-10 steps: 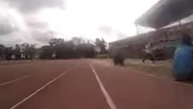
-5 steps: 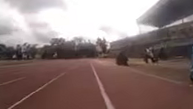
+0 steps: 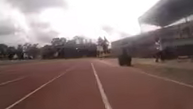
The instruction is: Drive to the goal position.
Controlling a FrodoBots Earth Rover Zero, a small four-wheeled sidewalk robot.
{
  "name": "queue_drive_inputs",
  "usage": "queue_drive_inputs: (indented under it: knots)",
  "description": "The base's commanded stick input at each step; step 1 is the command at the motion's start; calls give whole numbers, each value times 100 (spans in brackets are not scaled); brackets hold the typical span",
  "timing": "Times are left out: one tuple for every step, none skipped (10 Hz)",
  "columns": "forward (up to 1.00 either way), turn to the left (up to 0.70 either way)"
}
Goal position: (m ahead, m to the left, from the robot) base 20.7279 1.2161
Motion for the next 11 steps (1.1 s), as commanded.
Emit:
queue_drive_inputs:
  knots:
    - [85, 0]
    - [85, 0]
    - [85, 0]
    - [85, 0]
    - [85, 0]
    - [85, 0]
    - [85, 0]
    - [85, 0]
    - [85, 0]
    - [85, 0]
    - [85, 0]
